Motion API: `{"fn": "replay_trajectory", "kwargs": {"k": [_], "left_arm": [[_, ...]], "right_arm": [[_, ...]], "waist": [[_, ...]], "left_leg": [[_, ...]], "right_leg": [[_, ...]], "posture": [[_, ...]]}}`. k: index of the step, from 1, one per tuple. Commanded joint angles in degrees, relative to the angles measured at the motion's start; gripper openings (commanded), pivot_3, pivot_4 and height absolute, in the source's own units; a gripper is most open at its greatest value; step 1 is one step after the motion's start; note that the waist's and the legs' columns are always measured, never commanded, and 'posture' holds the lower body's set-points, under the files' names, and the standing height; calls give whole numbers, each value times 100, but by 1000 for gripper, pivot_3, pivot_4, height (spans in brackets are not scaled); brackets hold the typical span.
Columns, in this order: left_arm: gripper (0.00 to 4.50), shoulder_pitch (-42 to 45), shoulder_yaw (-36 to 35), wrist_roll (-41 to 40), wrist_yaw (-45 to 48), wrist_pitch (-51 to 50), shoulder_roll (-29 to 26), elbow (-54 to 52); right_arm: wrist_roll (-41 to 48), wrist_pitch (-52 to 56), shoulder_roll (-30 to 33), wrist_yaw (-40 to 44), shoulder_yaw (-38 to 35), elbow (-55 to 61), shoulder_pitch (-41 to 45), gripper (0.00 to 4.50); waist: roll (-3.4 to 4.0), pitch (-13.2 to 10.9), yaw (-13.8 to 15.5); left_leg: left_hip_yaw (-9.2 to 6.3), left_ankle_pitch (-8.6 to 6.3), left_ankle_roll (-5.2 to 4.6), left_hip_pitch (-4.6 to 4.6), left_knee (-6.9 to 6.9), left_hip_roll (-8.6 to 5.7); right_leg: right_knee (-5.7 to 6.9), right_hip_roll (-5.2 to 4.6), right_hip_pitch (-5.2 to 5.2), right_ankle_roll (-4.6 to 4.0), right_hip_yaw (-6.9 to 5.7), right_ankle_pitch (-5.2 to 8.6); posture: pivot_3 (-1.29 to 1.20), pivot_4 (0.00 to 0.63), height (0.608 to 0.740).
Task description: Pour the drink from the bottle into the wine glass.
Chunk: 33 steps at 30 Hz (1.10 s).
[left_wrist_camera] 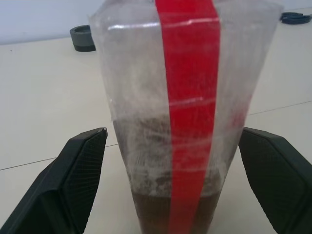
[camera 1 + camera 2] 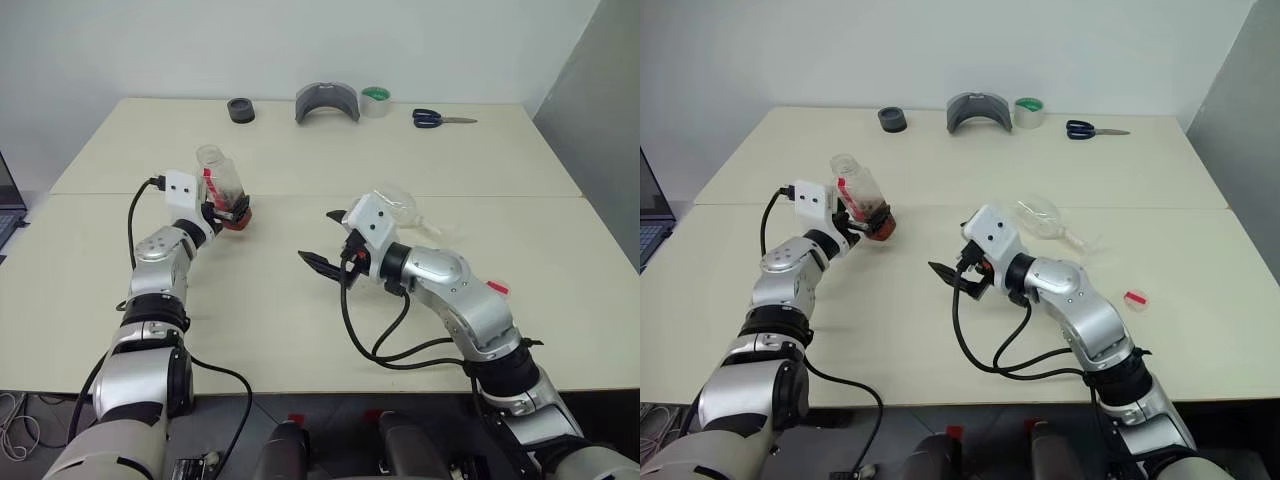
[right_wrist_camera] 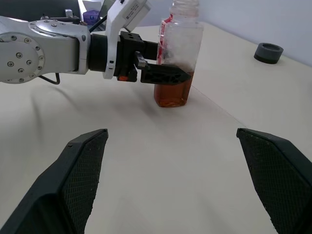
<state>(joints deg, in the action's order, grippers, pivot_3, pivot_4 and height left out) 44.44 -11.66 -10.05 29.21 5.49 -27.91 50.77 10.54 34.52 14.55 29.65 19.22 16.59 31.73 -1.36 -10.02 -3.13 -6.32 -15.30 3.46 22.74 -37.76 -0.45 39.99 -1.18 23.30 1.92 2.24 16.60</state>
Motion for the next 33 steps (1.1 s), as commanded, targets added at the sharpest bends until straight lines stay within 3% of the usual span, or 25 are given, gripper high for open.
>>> {"fn": "replay_trajectory", "kwargs": {"k": [1, 15, 20, 24, 33], "left_arm": [[4473, -230, -89, 20, -154, 267, -66, -627], [4473, -3414, 122, -442, 174, -853, -122, -5115], [4473, -3261, 556, -473, 535, -1077, -54, -5426], [4473, -2984, 938, -287, 868, -869, -86, -5328], [4473, -2407, 1439, 5, 1196, -306, 139, -4849]], "right_arm": [[-48, -161, 93, -24, -176, 452, -132, 4500], [-239, 1053, 889, -698, -1310, 1617, -766, 4500], [-734, 1773, 1467, -639, -721, 1203, -38, 4500], [-967, 1908, 1635, -472, -335, 180, 597, 4500], [-1369, 944, 1894, 460, 175, -2863, 2024, 4500]], "waist": [[0, 0, 3], [1, 0, 58], [2, -1, 98], [2, -1, 83], [4, -3, 87]], "left_leg": [[0, 0, 0, 0, 0, 0], [-3, -1, -1, -3, 2, 16], [11, -1, -2, -5, 2, 3], [11, -2, -2, -8, 6, 4], [17, -2, -3, -6, 4, 1]], "right_leg": [[0, 0, 0, 0, -1, 0], [-1, -11, -6, 0, 6, 0], [-4, -6, -8, 1, 8, 0], [-5, 6, -9, -1, 5, 1], [-7, 3, -8, -2, 8, -1]], "posture": [[0, 150, 740], [0, 150, 740], [0, 150, 740], [0, 150, 740], [0, 150, 740]]}}
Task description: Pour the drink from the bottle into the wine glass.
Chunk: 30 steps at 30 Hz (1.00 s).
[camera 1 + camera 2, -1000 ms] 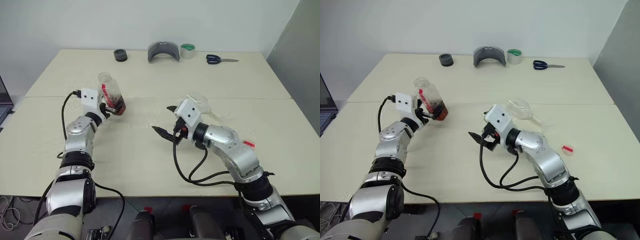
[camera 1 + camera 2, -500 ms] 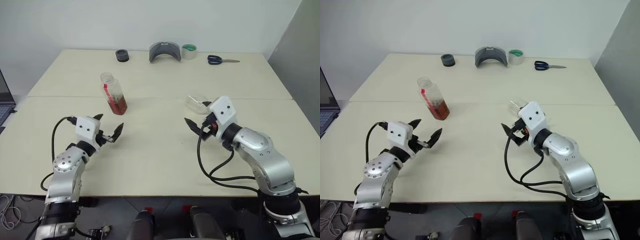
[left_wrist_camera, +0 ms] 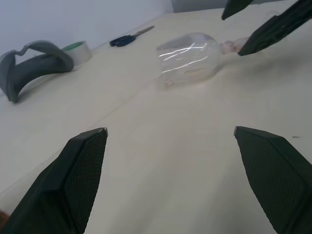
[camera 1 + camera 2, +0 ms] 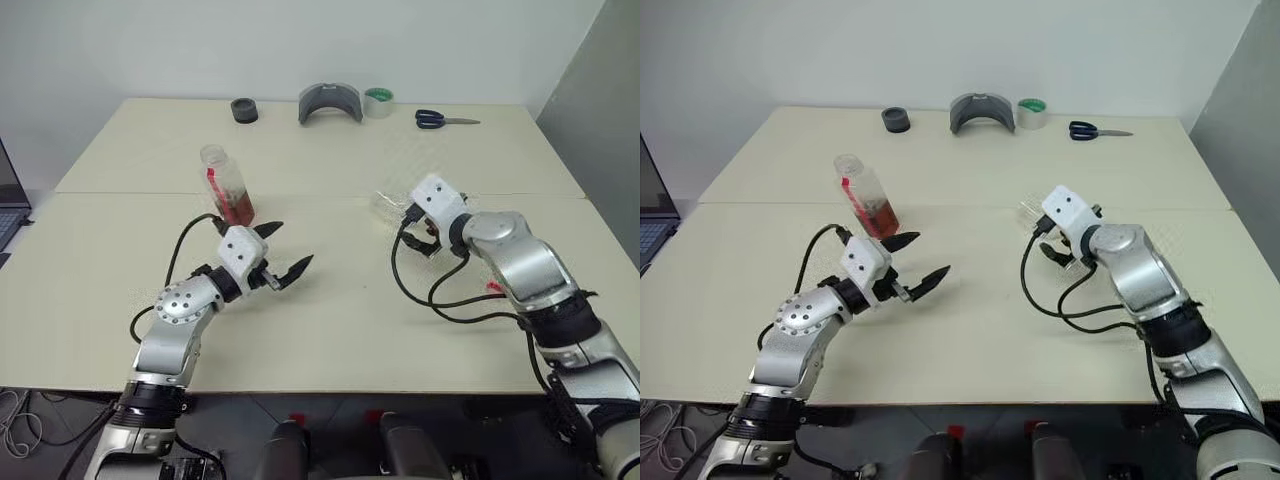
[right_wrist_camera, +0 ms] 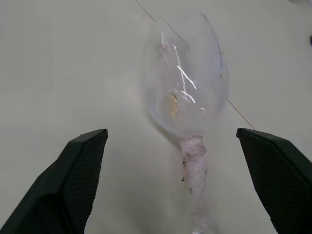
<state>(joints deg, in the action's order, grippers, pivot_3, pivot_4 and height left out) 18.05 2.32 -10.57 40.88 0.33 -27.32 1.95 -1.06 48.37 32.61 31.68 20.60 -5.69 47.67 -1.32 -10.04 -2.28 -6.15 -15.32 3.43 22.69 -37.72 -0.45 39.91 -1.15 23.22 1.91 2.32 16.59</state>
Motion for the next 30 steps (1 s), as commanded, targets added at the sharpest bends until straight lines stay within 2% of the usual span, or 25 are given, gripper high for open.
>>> {"fn": "replay_trajectory", "kwargs": {"k": [1, 7, 11, 16, 21, 24, 30], "left_arm": [[4473, 274, 50, 69, 29, 238, 108, 65], [4473, 411, 141, 126, 76, 341, 198, 117], [4473, 529, 163, 163, 82, 399, 263, 210], [4473, 602, 166, 208, 88, 504, 313, 363], [4473, 608, 170, 242, 86, 670, 346, 533], [4500, 608, 180, 265, 81, 762, 380, 613], [4500, 616, 189, 297, 124, 914, 417, 746]], "right_arm": [[-236, -511, 74, 394, 83, -870, 582, 4500], [-505, -957, -154, 1231, 428, -2316, 1484, 4500], [-808, -1429, -415, 1587, 602, -3726, 2123, 4500], [-1083, -1877, -682, 1823, 618, -4984, 2581, 4500], [-1243, -2130, -842, 1962, 508, -5703, 2886, 4500], [-1275, -2189, -959, 2029, 442, -5964, 3030, 3923], [-1393, -2289, -1138, 2210, 369, -6203, 3244, 1732]], "waist": [[0, 0, 0], [2, -1, -65], [3, -2, -84], [3, -2, -89], [13, -8, -92], [17, -10, -93], [24, -14, -97]], "left_leg": [[0, 0, 0, 0, -1, 0], [2, 0, 0, 2, 1, 1], [-1, 0, 0, 1, -1, 2], [2, 0, 0, 2, 0, 0], [3, 0, 0, 2, -1, 0], [3, 0, 0, 1, -1, 0], [2, 0, 0, 1, -1, 0]], "right_leg": [[0, 0, 1, 0, -1, -1], [0, -1, 4, -2, 2, -1], [4, 0, 4, -3, -1, -2], [2, -3, 4, -4, 2, -3], [4, -4, 7, -4, 4, -3], [5, -3, 8, -4, 4, -3], [7, -2, 8, -5, 3, -3]], "posture": [[0, 150, 740], [0, 150, 740], [0, 150, 740], [0, 150, 740], [0, 150, 740], [0, 150, 740], [0, 150, 740]]}}
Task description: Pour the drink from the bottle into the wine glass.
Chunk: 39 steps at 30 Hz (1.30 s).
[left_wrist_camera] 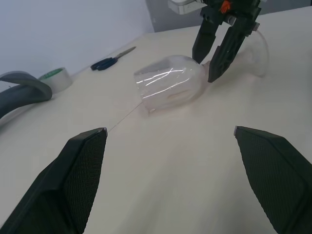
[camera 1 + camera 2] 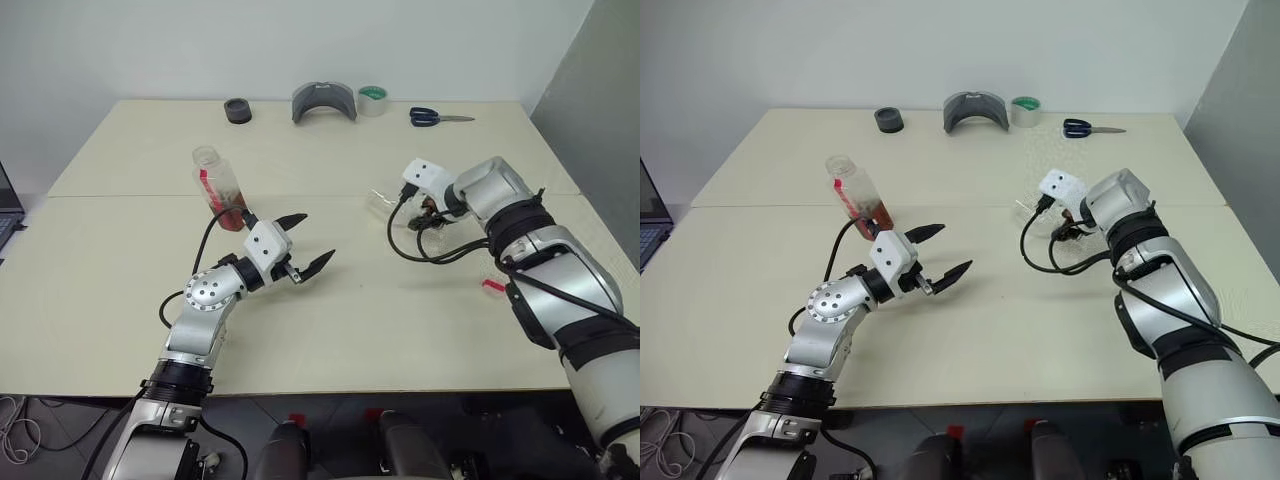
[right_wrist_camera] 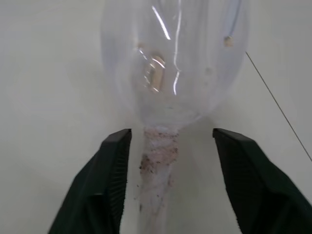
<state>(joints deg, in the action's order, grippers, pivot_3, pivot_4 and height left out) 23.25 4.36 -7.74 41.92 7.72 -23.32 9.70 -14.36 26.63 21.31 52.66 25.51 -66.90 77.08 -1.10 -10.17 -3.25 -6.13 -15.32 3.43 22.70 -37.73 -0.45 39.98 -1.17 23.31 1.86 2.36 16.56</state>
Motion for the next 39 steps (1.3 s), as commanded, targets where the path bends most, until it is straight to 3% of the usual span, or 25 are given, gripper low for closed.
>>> {"fn": "replay_trajectory", "kwargs": {"k": [1, 4, 8, 15, 21, 28, 39], "left_arm": [[4500, 98, -13, 17, 26, 196, 17, -8], [4500, 109, -13, 22, 33, 234, 17, 45], [4500, 91, -27, -20, 35, 220, 37, 60], [4500, -13, -318, -862, 357, -811, -69, -443], [4500, 12, -776, -2238, 1213, -2732, -889, -1198], [4500, 108, -935, -2445, 1765, -3314, -1712, -1479], [4500, 365, -851, -2161, 1449, -3367, -1647, -1365]], "right_arm": [[-81, -123, -23, 126, -135, -107, 318, 1365], [-85, -99, -86, 129, -200, -172, 352, 346], [35, 20, -148, 13, -450, -207, 401, 294], [1149, 361, -277, -1202, -2102, -64, 541, 293], [2000, -855, -892, -2143, -3182, 1138, -658, 293], [2083, -1720, -1730, -3175, -3256, 2314, -1905, 293], [2007, -1650, -2012, -3341, -2729, 3890, -3854, 293]], "waist": [[2, -1, 1], [3, -2, 0], [4, -3, -2], [16, -10, 0], [17, -11, -48], [25, -16, -99], [23, -13, -91]], "left_leg": [[0, 0, 0, 0, 0, 0], [0, 0, 0, 0, 0, 0], [0, 0, 0, 0, 0, 1], [-2, 0, 0, 5, 0, 1], [-3, 0, 0, 5, 2, 6], [-3, 1, 1, 7, -2, 5], [-5, 1, 1, -5, 0, 5]], "right_leg": [[0, -1, 0, 0, 0, 0], [0, -1, 0, 0, 0, 0], [1, 0, 0, 0, 0, 0], [3, 0, 5, -2, 0, -1], [6, 8, 5, -2, -2, -1], [8, 3, 4, -2, 0, -1], [4, 5, -7, -2, 0, -1]], "posture": [[0, 150, 740], [0, 150, 740], [0, 150, 740], [0, 150, 740], [0, 150, 740], [0, 150, 740], [0, 150, 740]]}}
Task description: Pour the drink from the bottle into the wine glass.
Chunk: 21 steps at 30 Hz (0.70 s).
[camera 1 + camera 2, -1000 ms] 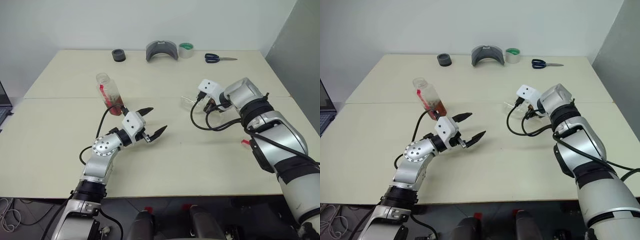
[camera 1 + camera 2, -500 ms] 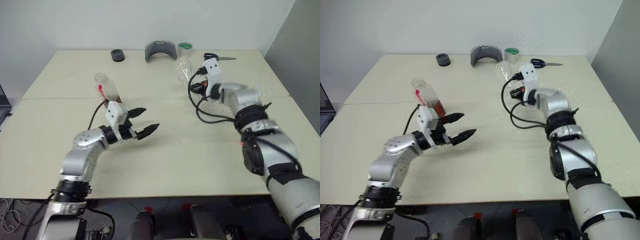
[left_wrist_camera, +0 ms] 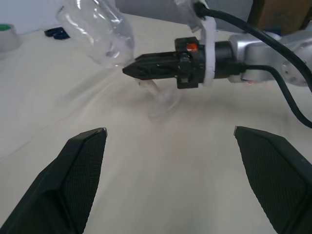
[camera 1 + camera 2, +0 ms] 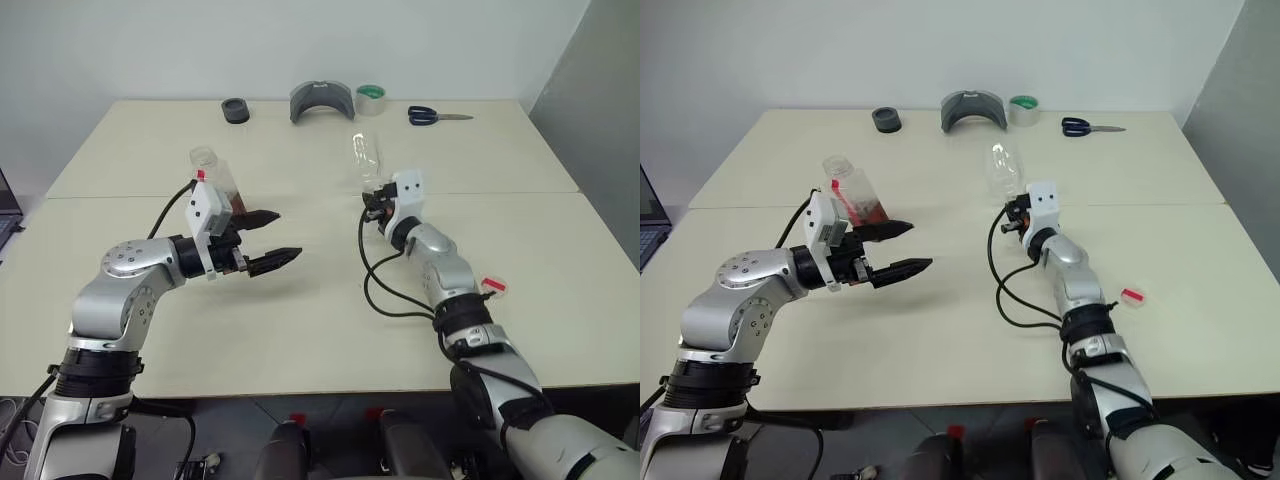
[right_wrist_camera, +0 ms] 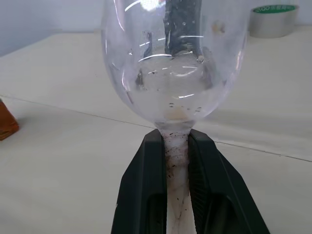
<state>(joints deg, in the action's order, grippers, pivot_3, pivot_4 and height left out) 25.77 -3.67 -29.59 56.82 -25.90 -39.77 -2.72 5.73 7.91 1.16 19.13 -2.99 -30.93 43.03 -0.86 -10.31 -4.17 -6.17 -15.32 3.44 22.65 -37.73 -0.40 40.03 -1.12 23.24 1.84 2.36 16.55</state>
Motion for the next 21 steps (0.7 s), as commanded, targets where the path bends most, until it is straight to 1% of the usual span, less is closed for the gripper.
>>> {"fn": "replay_trajectory", "kwargs": {"k": [1, 6, 8, 11, 13, 16, 21], "left_arm": [[4500, 120, -52, 26, -42, -21, 0, -131], [4500, 159, -59, 80, 16, -44, -38, -81], [4500, 203, -50, 90, 5, -83, -39, -82], [4500, 241, -37, 123, -44, -142, -35, -129], [4500, 215, -53, 185, -155, -140, -19, -201], [4500, 30, -142, 245, -411, -138, 17, -400], [4500, -479, -311, 316, -793, -139, -21, -804]], "right_arm": [[15, 276, 18, 32, 156, 469, -608, 293], [25, 552, 92, 71, 358, 1399, -1526, 286], [22, 614, 103, 59, 403, 1598, -1694, 273], [-33, 537, 103, 6, 461, 1658, -1714, 270], [-170, 249, 122, -86, 514, 1514, -1606, 270], [-364, -517, 173, -66, 647, 1206, -1455, 270], [-188, -1376, 65, 218, 683, 1019, -1251, 270]], "waist": [[-1, 1, 2], [-6, 7, 4], [-10, 9, 4], [-11, 10, -5], [-11, 10, -13], [-11, 10, -24], [-11, 8, -49]], "left_leg": [[1, 0, 0, -3, 0, 0], [1, 0, 0, -10, 0, 0], [2, 0, 0, -13, 1, 1], [5, 0, -1, -26, 1, 4], [6, 0, -1, -30, 3, 9], [8, 0, -1, -30, 4, 8], [10, 0, -1, -29, 6, 11]], "right_leg": [[0, 0, -2, 0, 0, 0], [-1, 2, -8, 1, 0, 1], [0, 2, -10, 1, 2, 1], [1, 8, -17, 2, 5, 1], [2, 14, -19, 1, 5, 1], [1, 13, -19, 1, 8, 1], [3, 12, -15, 1, 12, 1]], "posture": [[0, 150, 740], [0, 150, 740], [0, 150, 740], [0, 150, 740], [0, 150, 740], [0, 150, 740], [0, 150, 740]]}}
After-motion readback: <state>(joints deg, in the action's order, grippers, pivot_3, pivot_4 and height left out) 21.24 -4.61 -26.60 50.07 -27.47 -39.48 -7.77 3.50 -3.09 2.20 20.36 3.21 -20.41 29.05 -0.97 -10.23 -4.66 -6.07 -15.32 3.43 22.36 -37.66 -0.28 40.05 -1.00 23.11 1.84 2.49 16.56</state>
